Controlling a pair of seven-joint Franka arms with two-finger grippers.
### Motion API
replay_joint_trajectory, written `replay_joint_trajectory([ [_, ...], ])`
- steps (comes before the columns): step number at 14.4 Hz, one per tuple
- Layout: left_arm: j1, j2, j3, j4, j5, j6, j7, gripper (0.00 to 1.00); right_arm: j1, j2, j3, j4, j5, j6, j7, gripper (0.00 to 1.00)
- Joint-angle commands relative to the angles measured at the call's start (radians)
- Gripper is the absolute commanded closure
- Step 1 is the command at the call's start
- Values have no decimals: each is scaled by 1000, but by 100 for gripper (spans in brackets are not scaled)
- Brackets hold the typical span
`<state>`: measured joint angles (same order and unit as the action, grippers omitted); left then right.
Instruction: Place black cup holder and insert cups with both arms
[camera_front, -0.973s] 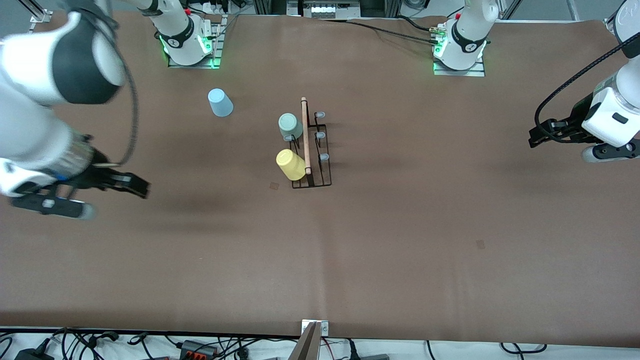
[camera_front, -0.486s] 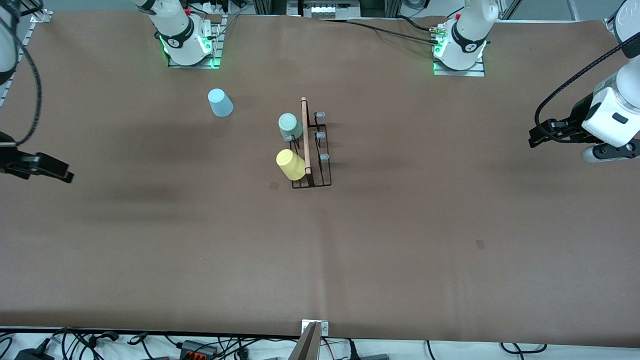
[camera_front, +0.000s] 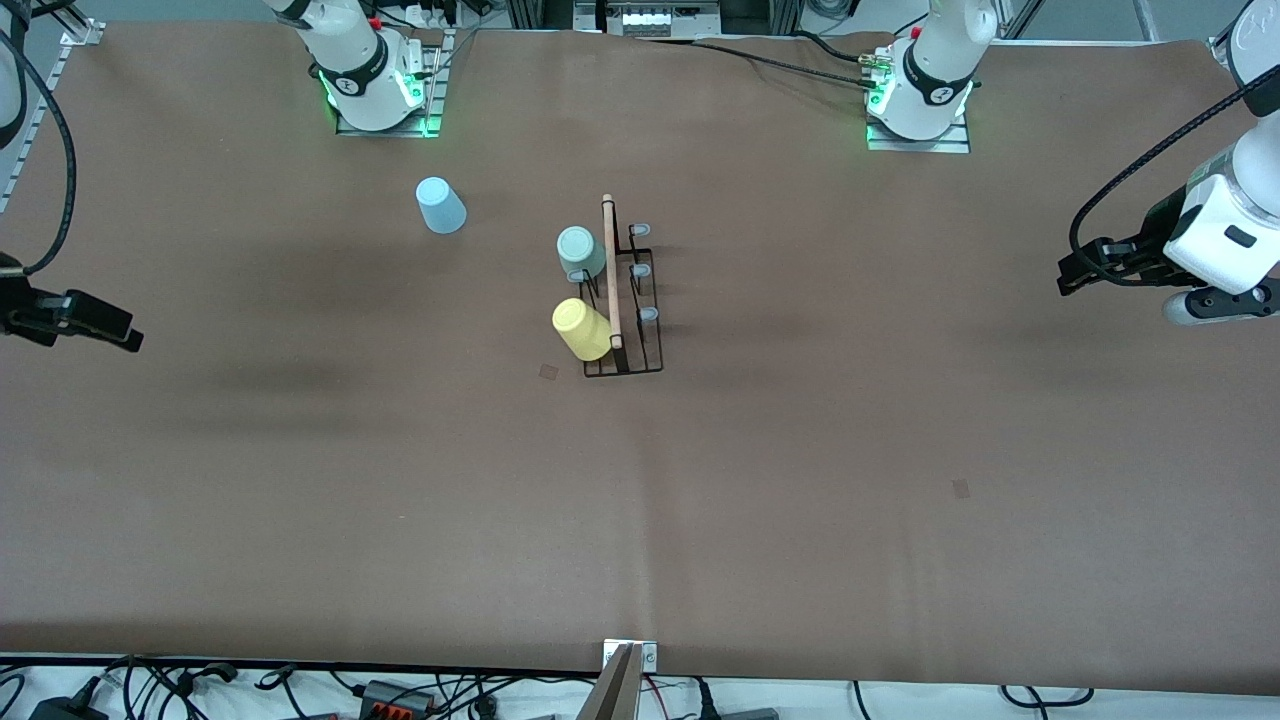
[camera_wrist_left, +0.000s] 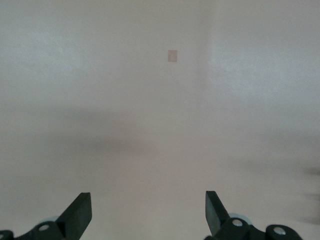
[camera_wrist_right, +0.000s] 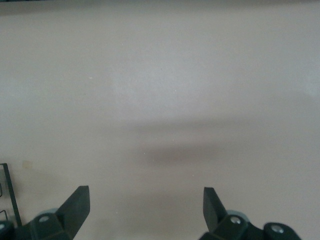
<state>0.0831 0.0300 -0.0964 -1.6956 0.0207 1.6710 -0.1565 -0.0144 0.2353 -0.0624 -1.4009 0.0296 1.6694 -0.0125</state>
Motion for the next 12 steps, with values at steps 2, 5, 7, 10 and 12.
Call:
replay_joint_trajectory([
  [2,14,7,-11,21,-2,-7,-2,0,-9,-157,16,-234,-22,93,-9,0],
  [5,14,7,-11,21,-2,-7,-2,0,-7,-232,15,-348,-36,150,-10,0],
  [7,14,7,-11,21,-2,-7,-2,0,-9,-251,15,-352,-39,141,-14,0],
  [10,14,7,-11,21,-2,-7,-2,0,-7,-280,16,-352,-37,109,-12,0],
  [12,14,7,-11,21,-2,-7,-2,0,-9,-283,16,-346,-36,70,-10,0],
])
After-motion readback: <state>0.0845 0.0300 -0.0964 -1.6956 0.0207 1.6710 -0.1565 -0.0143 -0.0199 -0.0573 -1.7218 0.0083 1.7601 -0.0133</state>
